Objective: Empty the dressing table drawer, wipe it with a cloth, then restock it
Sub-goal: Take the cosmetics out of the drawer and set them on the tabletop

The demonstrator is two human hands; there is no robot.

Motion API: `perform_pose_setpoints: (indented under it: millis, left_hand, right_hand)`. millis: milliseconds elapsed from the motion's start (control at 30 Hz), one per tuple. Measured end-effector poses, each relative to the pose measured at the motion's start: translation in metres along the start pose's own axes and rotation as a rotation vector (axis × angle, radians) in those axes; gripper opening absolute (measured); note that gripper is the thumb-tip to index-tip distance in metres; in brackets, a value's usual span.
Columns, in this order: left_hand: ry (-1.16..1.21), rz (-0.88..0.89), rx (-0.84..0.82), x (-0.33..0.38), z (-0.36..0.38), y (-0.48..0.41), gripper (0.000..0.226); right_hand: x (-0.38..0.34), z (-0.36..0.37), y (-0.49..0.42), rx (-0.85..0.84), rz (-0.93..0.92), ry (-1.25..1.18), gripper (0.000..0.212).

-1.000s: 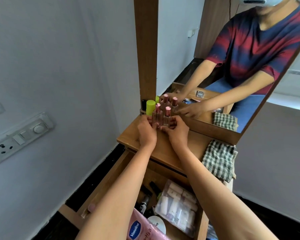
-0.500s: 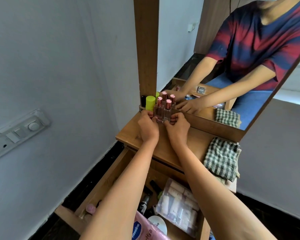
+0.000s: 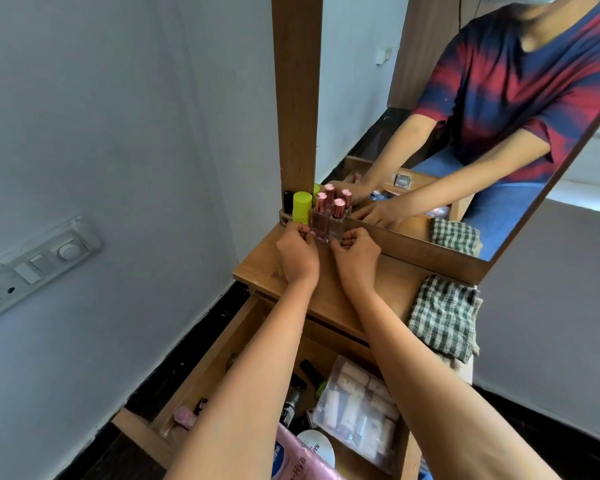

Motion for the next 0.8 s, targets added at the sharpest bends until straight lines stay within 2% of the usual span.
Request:
perform_pose_setpoints:
  millis: [267, 533, 600, 700, 800]
  left_hand:
    - [0.012, 0.025, -0.057, 0.005, -0.01, 0.008, 0.012]
    - [-0.026, 0.094, -0.083, 0.013, -0.056, 0.032, 0.009]
    - [-0.026, 0.076, -0.087, 0.011, -0.071, 0.038, 0.008]
    - [-0.059, 0.065, -0.116, -0.002, -0.092, 0.049, 0.006]
    - [-0.117, 0.046, -0.21, -0.027, -0.111, 0.062, 0.004]
  right_hand:
    - [-0.002, -0.008, 0.007, -0.002, 0.014, -0.038, 0.021]
    - [-0.01, -0.028, 0.057, -0.118, 0.0, -0.093, 0.013]
    - [-0.016, -0.034, 0.079, -0.165, -0.073, -0.094, 0.012]
    - [-0.024, -0.039, 0.114, -0.295, -0.286, -0.04, 0.01]
    - [-0.015, -0.031, 0.143, -0.455, -0.472, 0.174, 0.013]
Point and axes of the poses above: each hand's wrist, its own y-axis away from the middle knuckle, its own z-axis out of the palm, x = y × z, the point moved 6 cm from there along -y, towards the middle knuckle, and after that the axes turned 7 degrees about x, right-handed, at the moved point
